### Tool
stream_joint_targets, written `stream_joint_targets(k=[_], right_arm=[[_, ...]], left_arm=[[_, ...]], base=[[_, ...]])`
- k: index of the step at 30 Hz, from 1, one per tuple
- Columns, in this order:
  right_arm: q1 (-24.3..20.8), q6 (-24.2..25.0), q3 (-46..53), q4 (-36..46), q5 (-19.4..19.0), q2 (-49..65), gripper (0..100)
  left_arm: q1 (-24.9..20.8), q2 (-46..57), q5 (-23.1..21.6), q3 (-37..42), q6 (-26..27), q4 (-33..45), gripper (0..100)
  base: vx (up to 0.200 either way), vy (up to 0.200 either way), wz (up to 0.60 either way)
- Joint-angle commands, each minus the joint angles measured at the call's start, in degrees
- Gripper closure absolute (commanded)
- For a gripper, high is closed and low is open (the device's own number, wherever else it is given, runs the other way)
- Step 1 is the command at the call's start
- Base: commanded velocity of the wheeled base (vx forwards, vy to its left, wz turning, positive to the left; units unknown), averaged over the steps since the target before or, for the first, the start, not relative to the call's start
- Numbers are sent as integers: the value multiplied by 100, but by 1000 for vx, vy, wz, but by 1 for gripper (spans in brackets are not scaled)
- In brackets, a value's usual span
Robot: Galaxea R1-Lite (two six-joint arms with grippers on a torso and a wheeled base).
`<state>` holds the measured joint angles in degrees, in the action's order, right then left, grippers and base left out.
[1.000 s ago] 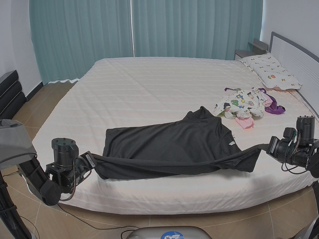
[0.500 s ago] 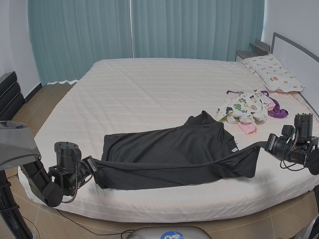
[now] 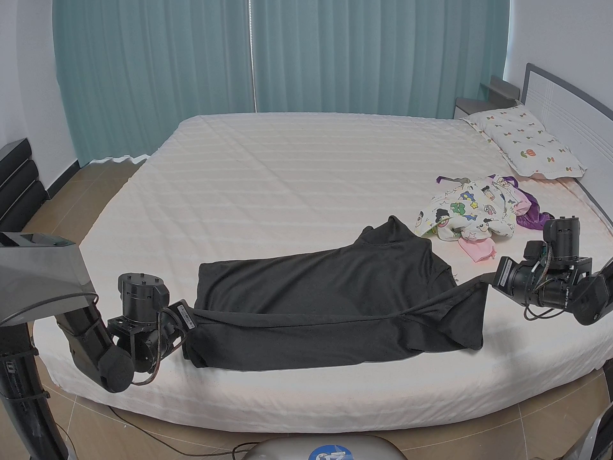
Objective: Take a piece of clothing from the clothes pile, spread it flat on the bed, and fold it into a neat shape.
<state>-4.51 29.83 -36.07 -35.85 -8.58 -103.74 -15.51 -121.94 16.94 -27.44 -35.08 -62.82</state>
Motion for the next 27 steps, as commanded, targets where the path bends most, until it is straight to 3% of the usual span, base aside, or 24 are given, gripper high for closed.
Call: stream_joint_targets(k=[1,7,17,27], right_arm=[[-50,146,-374,-9,50,-551,100],[-59,471,-796,-53,225,-876,100],[-50,577,-814,-1512,568,-1658,100],[-85,937,-735,-1495,436,-1658,100]], left_arm=[[48,-559,2,-350,-7,-11,100],[92,-910,2,-807,-280,-2,100],[153,-1394,2,-1237,-297,-2,100],[188,-1534,2,-1457,-447,-2,100]], base=[[0,0,0],[0,0,0],[0,0,0],[0,0,0]])
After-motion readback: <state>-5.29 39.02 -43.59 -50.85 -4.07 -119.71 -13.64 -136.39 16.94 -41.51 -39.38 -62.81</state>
